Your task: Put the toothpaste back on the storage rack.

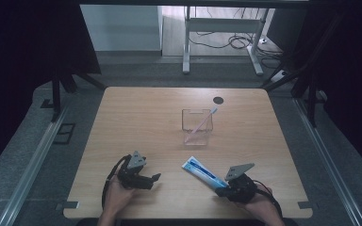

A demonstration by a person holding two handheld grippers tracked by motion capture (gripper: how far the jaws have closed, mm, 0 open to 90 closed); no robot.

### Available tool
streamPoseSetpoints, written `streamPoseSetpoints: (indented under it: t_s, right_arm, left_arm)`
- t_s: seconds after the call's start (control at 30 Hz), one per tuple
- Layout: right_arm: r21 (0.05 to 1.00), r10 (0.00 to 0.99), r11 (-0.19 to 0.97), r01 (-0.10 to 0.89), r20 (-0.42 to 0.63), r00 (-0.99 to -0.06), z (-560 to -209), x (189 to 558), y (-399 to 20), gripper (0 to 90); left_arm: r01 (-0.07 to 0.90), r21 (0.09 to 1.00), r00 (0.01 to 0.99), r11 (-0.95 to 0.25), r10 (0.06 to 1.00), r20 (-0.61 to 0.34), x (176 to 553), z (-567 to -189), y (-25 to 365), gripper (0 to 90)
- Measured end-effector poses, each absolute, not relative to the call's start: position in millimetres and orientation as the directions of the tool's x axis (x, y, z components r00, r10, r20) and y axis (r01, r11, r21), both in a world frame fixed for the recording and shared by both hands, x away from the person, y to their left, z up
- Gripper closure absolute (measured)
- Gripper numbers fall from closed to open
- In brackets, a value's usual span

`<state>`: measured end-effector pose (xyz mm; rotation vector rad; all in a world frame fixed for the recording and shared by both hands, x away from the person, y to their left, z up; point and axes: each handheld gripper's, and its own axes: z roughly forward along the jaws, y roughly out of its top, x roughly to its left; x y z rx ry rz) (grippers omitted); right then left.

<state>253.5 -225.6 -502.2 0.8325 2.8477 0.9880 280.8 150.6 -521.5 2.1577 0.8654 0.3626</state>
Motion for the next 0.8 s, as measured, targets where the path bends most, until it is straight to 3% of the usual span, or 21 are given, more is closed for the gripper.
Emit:
streamPoseSetpoints:
  t_s: [0.2, 0.53, 0.8]
  right_arm:
    - [0.558, 0.499, 0.674, 0.484, 0.139, -0.855, -502.6, 260.6, -229.7, 84.9]
    - [0.540, 0.486, 0.710, 0.452, 0.087, -0.869, -481.2, 266.9, -226.7, 68.3]
    - [0.463, 0.496, 0.762, 0.452, 0.031, -0.868, -473.1, 281.9, -219.4, 55.5]
  left_arm:
    - [0.470, 0.748, 0.725, -0.468, 0.689, -0.025, 281.0, -521.7, 150.8, 13.4]
    - [0.471, 0.749, 0.723, -0.466, 0.691, -0.025, 280.7, -521.5, 150.6, 13.4]
    - [0.470, 0.750, 0.725, -0.465, 0.688, -0.028, 281.3, -521.5, 150.8, 13.4]
